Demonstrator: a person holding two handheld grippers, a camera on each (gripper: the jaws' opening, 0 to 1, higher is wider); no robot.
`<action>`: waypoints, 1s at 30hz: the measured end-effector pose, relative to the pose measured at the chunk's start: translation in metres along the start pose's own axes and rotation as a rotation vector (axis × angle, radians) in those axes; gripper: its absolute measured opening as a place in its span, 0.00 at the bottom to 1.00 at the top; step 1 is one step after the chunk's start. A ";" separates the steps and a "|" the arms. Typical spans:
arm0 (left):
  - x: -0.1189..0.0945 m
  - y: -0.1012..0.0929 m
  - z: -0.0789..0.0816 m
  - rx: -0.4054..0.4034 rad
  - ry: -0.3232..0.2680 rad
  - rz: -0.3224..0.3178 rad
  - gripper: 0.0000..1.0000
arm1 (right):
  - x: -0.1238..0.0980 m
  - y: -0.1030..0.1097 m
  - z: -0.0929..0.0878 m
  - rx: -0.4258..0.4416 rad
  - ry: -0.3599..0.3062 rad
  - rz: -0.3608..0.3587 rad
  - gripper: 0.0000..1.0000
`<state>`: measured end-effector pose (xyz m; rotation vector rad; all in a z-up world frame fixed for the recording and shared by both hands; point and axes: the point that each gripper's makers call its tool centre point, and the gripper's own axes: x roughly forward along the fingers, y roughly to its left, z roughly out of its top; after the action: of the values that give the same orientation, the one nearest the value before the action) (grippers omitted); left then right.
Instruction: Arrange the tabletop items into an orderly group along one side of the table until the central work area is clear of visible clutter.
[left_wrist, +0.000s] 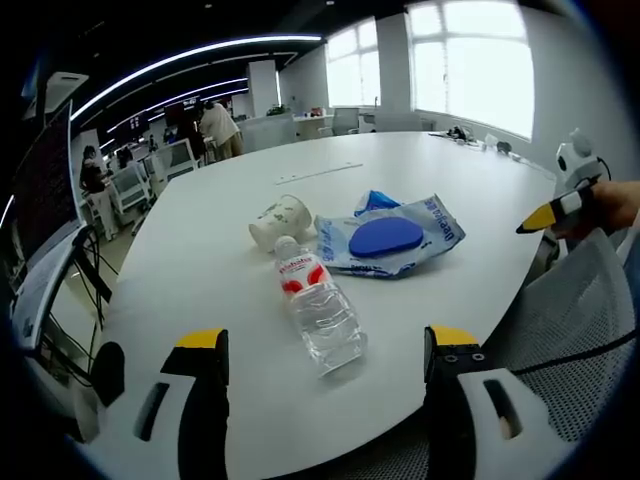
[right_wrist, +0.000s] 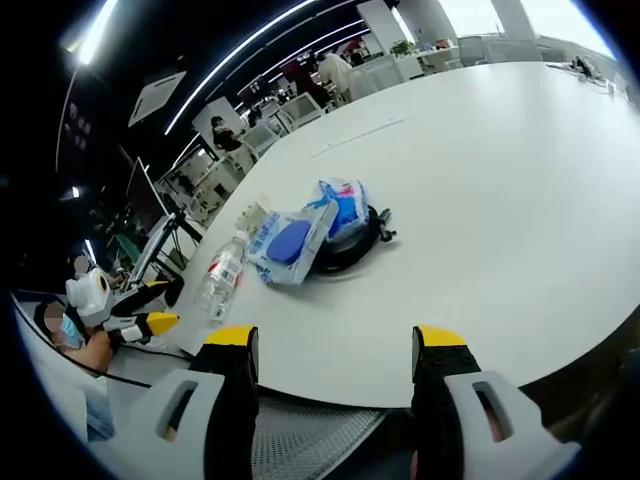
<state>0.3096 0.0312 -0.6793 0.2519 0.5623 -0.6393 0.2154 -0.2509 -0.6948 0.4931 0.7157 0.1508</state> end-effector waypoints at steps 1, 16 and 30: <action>0.000 0.000 0.000 0.001 0.000 0.001 0.82 | 0.000 0.000 0.000 0.001 0.000 -0.001 0.61; 0.000 0.002 0.000 0.001 0.001 0.001 0.82 | 0.001 -0.003 -0.001 0.009 0.002 -0.005 0.61; 0.001 0.002 0.001 0.000 0.000 0.004 0.82 | 0.001 -0.004 0.000 0.015 0.001 -0.006 0.61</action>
<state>0.3116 0.0318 -0.6786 0.2531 0.5613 -0.6360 0.2156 -0.2539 -0.6972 0.5051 0.7201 0.1399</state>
